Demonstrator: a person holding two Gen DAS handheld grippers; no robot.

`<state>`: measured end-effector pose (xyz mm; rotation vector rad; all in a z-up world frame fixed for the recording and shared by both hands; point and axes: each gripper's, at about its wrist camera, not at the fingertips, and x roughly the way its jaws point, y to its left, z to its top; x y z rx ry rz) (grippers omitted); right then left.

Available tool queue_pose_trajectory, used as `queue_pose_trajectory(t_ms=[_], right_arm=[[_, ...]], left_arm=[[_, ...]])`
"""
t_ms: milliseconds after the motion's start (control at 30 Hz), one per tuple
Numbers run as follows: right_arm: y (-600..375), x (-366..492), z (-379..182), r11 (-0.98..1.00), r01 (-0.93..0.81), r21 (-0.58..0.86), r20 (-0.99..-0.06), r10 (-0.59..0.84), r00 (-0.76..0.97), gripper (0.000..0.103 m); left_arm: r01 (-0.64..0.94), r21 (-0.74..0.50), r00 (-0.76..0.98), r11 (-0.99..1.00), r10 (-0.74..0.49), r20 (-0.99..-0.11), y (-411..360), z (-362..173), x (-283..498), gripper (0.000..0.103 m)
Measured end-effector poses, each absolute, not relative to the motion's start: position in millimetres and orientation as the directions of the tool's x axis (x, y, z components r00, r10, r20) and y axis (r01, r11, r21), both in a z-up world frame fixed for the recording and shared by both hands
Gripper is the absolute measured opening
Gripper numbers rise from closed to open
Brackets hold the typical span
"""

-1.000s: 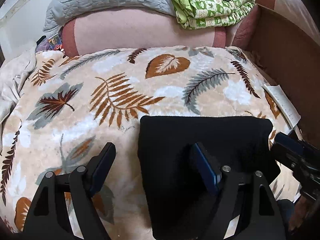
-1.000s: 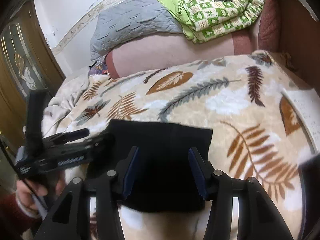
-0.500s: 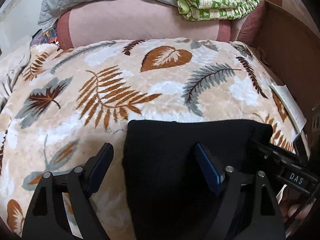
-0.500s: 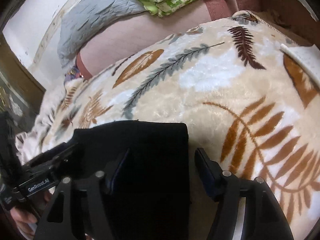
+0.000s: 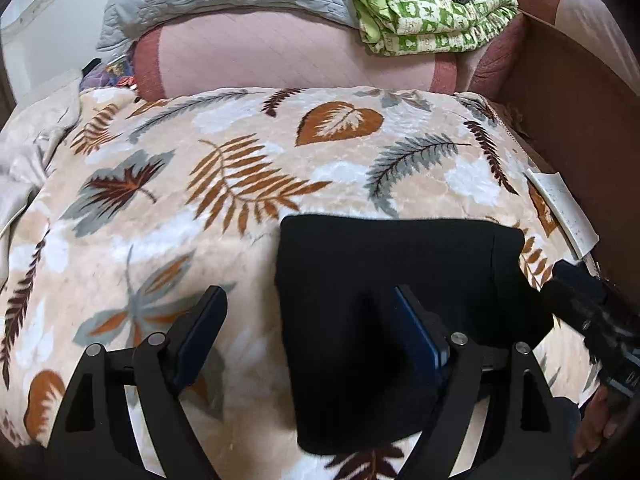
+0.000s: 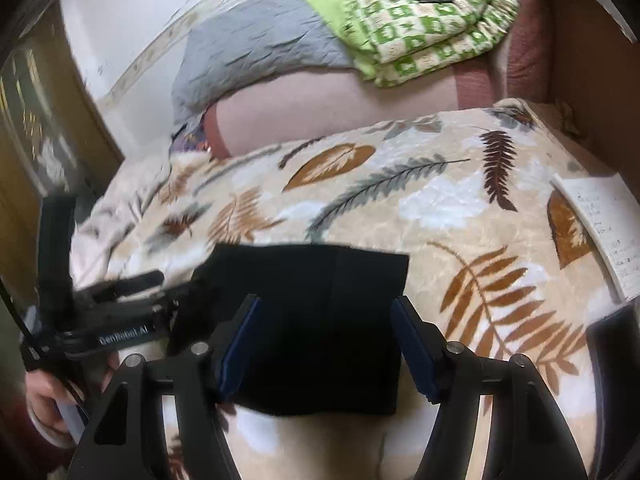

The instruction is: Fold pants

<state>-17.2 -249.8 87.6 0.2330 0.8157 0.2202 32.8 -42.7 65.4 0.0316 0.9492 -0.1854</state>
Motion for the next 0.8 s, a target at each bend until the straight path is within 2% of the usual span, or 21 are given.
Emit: queue_pose_trajectory(t_ms=[167, 300, 800], right_arm=[[-238, -21, 66, 0.952, -0.098, 0.290, -0.730, 0.286, 0.620, 0.067], [-236, -19, 46, 0.970, -0.053, 0.236, -0.782, 0.223, 0.582, 0.067], [-268, -19, 55, 0.931, 0.029, 0.363, -0.738, 0.269, 0.619, 0.069]], left_arm=[[0.176, -0.053, 0.531, 0.983, -0.140, -0.836, -48, 48, 18, 0.084], [0.172, -0.054, 0.516, 0.984, -0.136, -0.846, -53, 36, 16, 0.084], [0.179, -0.099, 0.506, 0.979, -0.178, -0.844, -48, 48, 18, 0.084]])
